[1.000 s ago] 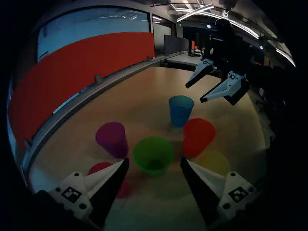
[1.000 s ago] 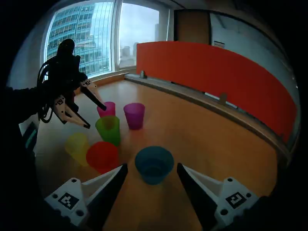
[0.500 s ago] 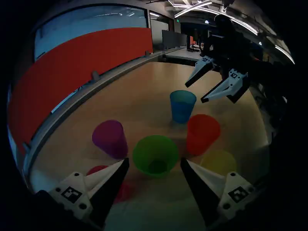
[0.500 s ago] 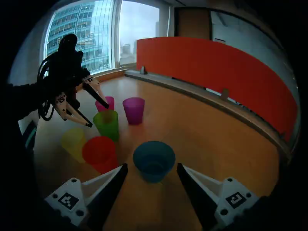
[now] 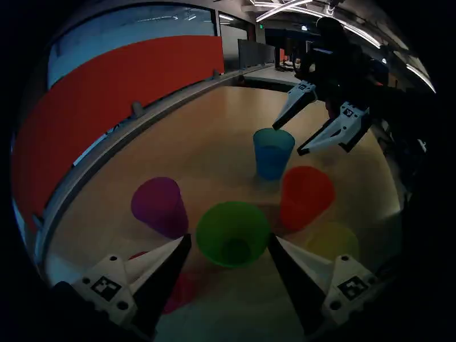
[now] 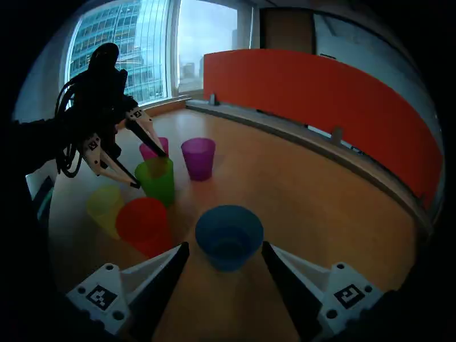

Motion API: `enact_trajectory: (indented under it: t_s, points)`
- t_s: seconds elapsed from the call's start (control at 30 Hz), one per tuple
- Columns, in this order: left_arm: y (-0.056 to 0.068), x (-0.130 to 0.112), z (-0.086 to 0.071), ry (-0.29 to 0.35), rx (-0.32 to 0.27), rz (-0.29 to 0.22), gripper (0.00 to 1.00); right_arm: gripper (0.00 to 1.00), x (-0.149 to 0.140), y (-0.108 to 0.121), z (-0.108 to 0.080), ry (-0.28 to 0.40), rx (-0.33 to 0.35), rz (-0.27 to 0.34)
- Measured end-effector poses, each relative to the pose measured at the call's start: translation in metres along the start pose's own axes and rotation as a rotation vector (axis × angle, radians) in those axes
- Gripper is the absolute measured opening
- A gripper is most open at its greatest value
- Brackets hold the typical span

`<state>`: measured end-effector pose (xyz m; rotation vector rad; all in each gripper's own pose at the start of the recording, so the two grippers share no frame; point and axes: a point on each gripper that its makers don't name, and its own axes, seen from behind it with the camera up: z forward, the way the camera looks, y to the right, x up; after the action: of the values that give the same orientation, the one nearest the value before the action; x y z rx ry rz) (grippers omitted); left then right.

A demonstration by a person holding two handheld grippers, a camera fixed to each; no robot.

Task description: Pour water

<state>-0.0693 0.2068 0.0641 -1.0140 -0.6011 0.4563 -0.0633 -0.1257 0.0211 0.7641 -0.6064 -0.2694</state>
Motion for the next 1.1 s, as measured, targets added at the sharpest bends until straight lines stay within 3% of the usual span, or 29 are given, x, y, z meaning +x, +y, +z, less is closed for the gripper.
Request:
enact_trajectory:
  t_s: [0.8, 1.0, 1.1]
  points:
    - [0.001, -0.002, 0.02, -0.025, -0.005, 0.002, 1.0, 0.99, 0.004, 0.003, 0.024, 0.007, 0.012, 0.013]
    - [0.005, -0.002, 0.021, -0.029, -0.019, 0.002, 0.89, 0.99, 0.003, 0.004, 0.024, 0.007, 0.013, 0.012]
    - [0.005, -0.002, 0.022, -0.03, -0.02, -0.001, 0.89, 0.99, 0.004, 0.004, 0.025, 0.008, 0.013, 0.011]
